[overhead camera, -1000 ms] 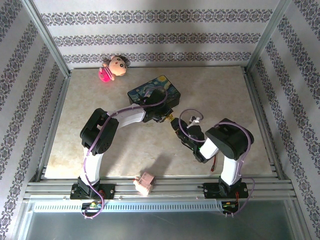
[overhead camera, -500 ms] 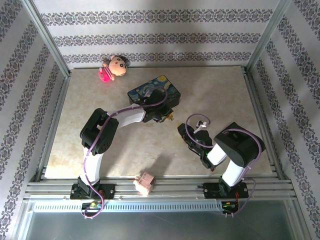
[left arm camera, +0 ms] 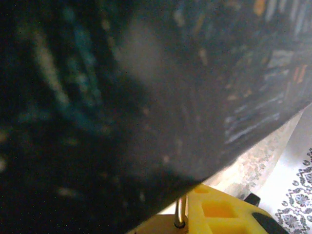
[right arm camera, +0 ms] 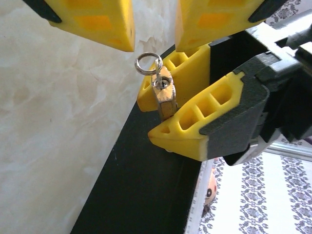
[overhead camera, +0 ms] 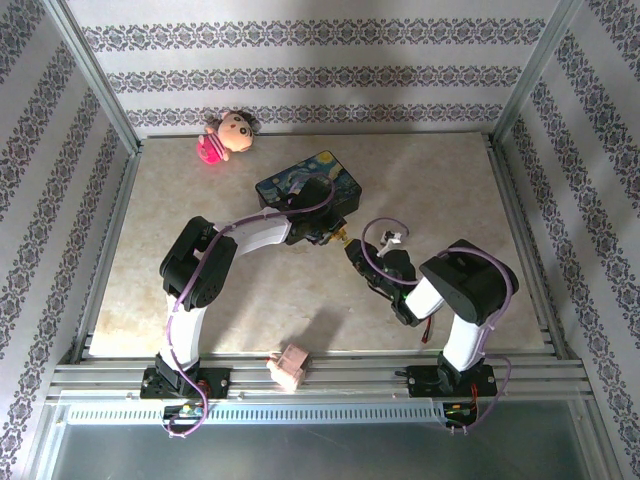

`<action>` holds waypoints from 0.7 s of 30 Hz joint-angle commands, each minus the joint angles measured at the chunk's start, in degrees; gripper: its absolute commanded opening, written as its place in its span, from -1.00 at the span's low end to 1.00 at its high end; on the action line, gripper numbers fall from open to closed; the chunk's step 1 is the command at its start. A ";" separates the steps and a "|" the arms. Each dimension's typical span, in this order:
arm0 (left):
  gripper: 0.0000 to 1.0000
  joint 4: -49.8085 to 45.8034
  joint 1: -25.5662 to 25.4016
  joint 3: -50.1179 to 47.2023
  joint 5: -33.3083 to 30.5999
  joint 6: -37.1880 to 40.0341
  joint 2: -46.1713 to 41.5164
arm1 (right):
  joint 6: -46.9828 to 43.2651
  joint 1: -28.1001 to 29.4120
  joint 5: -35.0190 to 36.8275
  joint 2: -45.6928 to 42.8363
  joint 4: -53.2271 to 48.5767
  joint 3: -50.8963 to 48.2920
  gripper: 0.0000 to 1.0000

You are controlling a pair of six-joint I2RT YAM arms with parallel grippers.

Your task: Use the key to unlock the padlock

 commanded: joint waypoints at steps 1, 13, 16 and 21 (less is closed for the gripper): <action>-0.65 -5.62 -2.05 -2.52 9.26 -4.14 1.71 | -0.38 -0.55 -1.72 1.48 1.72 1.42 -0.54; -0.65 -6.59 -2.27 -2.55 9.83 -2.97 1.36 | -0.22 -1.43 -2.56 3.79 1.72 5.12 -1.00; -0.65 -6.86 -2.57 -2.28 10.47 -2.42 1.44 | 0.14 -1.60 -2.83 5.08 1.72 6.20 -1.00; -0.64 -6.64 -3.19 -2.17 11.40 -2.21 1.55 | 0.32 -1.69 -3.18 5.69 1.67 7.63 -1.00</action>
